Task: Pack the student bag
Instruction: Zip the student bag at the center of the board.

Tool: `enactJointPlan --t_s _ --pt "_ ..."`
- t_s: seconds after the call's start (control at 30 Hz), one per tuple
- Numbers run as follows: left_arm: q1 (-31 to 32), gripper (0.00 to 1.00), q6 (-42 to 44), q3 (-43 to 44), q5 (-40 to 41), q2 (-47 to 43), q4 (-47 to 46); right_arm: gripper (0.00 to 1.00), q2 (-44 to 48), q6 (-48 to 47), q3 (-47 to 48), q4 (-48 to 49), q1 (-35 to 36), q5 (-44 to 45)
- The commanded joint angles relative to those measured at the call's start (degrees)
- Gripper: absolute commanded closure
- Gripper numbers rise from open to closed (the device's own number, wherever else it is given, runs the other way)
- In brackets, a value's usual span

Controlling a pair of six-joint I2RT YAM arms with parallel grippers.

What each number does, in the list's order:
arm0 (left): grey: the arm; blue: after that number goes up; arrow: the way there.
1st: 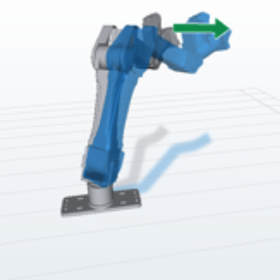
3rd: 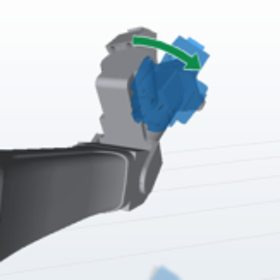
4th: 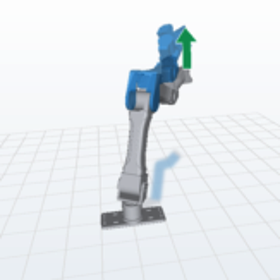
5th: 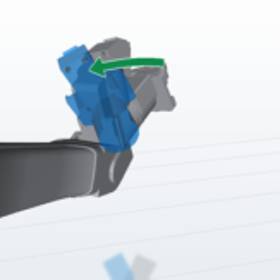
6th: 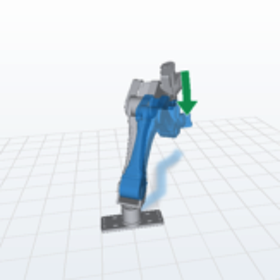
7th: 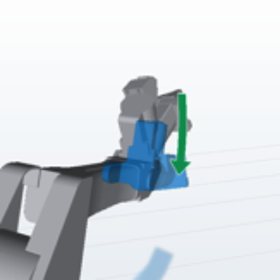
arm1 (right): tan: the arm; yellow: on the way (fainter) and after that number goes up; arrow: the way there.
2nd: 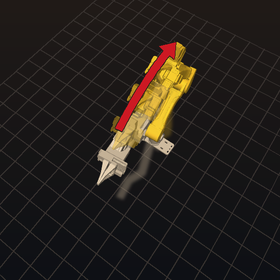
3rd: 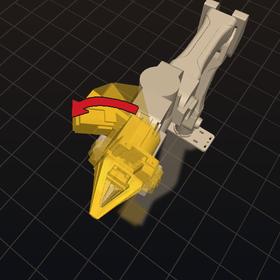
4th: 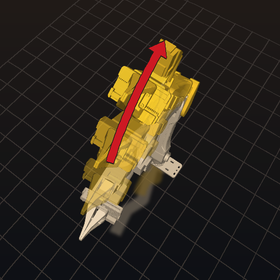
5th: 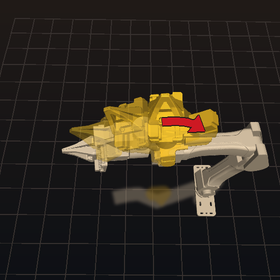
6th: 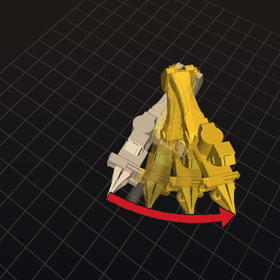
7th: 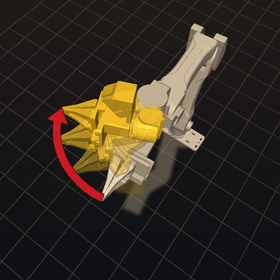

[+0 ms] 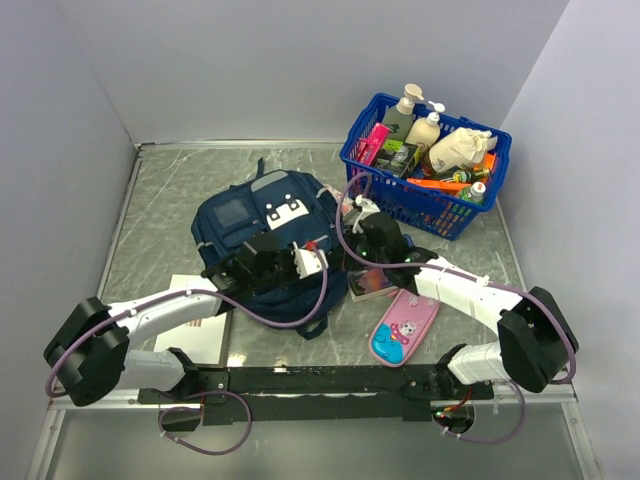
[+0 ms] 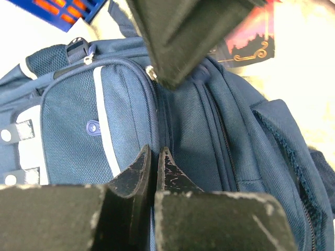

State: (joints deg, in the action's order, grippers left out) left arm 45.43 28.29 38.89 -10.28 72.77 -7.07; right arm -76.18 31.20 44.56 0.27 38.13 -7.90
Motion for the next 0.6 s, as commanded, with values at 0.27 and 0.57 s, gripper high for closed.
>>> enactJointPlan --t_s 0.27,0.57 --pt "3.26 0.99 14.51 -1.71 -12.13 -5.62 12.69 1.00 -9.50 -10.90 13.71 -3.61 -12.90 -13.81" --pt "3.61 0.99 24.77 -0.31 -20.21 -7.12 24.10 0.89 -16.71 -15.55 23.81 -5.37 -12.64 -15.04"
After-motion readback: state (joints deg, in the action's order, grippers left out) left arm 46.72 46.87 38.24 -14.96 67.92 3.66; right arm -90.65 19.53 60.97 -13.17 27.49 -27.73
